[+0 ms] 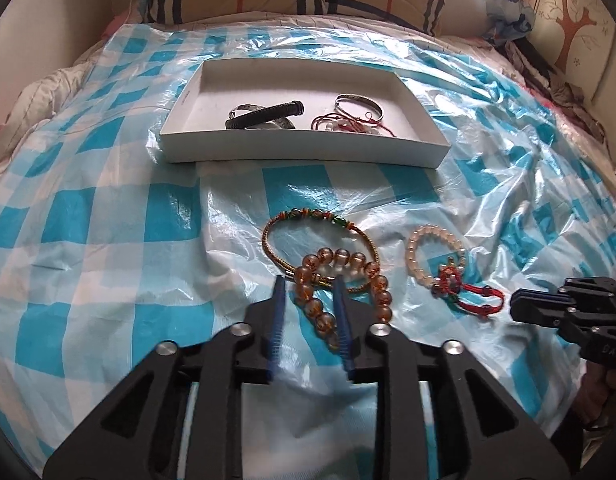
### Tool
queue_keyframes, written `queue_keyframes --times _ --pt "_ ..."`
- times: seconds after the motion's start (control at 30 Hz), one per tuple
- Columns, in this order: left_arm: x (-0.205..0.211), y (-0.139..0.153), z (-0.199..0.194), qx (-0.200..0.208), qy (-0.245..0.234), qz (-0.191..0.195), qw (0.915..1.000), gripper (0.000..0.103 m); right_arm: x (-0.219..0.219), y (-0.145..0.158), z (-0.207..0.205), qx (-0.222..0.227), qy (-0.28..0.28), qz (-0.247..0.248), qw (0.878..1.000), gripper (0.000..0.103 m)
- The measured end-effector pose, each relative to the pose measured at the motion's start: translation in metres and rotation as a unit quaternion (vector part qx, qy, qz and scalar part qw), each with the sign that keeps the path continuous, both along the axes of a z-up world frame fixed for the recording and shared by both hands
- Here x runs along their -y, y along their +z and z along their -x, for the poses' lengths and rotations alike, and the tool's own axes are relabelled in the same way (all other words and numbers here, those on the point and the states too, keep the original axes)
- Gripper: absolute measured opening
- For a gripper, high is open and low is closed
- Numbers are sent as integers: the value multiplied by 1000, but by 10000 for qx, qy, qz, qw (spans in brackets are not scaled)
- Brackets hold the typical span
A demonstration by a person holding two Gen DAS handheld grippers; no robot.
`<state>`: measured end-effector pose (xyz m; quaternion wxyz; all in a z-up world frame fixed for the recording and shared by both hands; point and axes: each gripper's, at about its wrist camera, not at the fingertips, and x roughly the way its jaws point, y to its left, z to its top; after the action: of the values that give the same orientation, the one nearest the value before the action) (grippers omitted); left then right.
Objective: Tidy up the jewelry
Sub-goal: 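Lift the red cord bracelet with right tool while left tool lifts the brown beads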
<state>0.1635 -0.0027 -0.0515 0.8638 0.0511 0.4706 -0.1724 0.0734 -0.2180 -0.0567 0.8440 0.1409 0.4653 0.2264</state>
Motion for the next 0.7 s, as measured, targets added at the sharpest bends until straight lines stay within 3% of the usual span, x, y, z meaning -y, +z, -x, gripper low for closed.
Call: queue_keyframes --times 0.13,0.17,0.2,0.27,0.4,0.53,0.7 --pt "14 -19 -10 -81 -190 -451 9988 39 3 -4 -3 -57 -10 -77 10000 7" --pt "15 -20 -10 -46 -186 -517 9985 22 4 -4 -3 -63 -20 -106 9999 7" --pt "14 -20 -10 -90 -222 -460 9987 11 6 -5 -3 -76 -36 -146 9999 7" --pt "13 -18 -6 -109 -256 -417 9987 11 8 -5 -3 -89 -75 -206 9997 7" --pt "-1 -1 8 -186 -191 85 9996 11 10 2 1 -35 -128 -361 9993 7" --pt "-27 18 25 -283 215 1100 9933 11 5 12 8 65 -143 -465 9988 7" --pt "-26 31 51 -71 278 1449 9890 11 -1 22 17 159 -136 -507 9985 7"
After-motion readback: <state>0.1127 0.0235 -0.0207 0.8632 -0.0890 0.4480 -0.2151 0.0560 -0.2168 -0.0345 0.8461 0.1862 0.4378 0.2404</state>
